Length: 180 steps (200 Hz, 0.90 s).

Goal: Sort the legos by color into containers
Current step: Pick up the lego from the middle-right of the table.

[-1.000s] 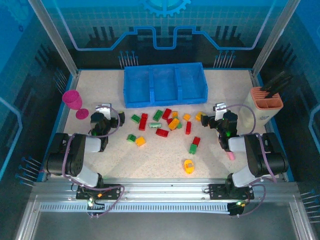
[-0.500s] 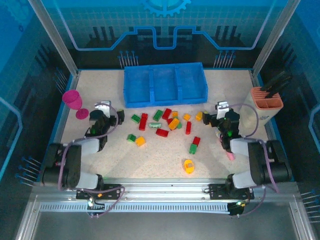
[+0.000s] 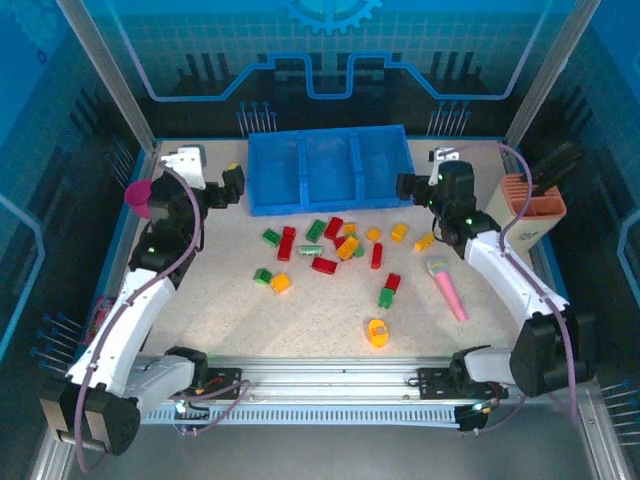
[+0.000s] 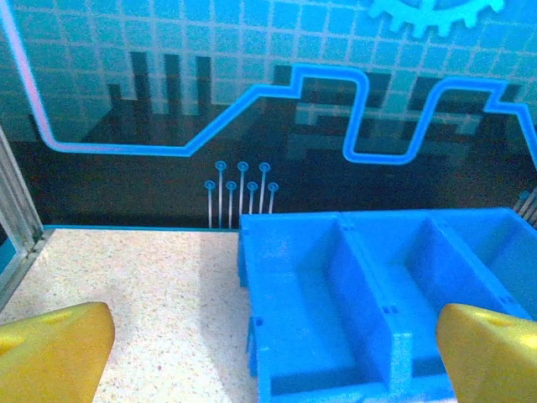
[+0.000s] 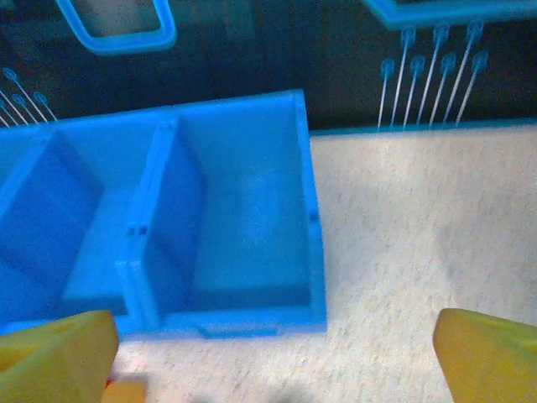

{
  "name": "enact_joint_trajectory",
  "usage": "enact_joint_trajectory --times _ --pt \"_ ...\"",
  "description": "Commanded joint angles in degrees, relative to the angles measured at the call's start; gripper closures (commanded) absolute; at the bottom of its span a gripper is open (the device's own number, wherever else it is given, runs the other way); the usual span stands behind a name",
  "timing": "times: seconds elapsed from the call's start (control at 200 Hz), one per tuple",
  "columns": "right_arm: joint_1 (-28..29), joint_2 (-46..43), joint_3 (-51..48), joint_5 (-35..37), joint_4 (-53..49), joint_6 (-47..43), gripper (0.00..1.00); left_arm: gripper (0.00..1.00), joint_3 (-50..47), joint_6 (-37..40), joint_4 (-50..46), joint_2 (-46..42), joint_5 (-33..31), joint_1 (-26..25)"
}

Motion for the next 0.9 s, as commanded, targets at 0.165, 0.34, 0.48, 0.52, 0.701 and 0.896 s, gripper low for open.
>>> enact_joint_trajectory --times 0.165,0.34,0.48,0.52,0.701,0.896 --pt "-0.3 9.0 9.5 -3.3 -30.8 18.5 0.1 0.01 17.3 7.7 -24.1 5.1 3.2 -3.4" --pt "-5.1 13.2 7.1 -9.6 -28.9 21.1 0.2 0.01 21.0 10.9 -29.1 7.1 4.5 -5.1" --pt "-7.9 16.2 4.9 -11.3 -25.0 21.3 0.24 0.01 19.5 11.7 -28.4 7.9 4.6 -7.1" --pt "-8.3 17.4 5.0 -11.4 -24.6 21.2 0.25 0.01 19.0 11.9 -28.2 8.2 4.6 -7.9" --pt "-10.0 23.4 5.9 -12.3 -24.0 21.2 0.31 0.01 19.7 13.6 -29.3 10.6 2.0 -11.5" --pt "-10.9 27.0 6.3 -11.7 -24.7 21.2 0.38 0.01 19.6 14.5 -29.9 10.7 0.0 -13.3"
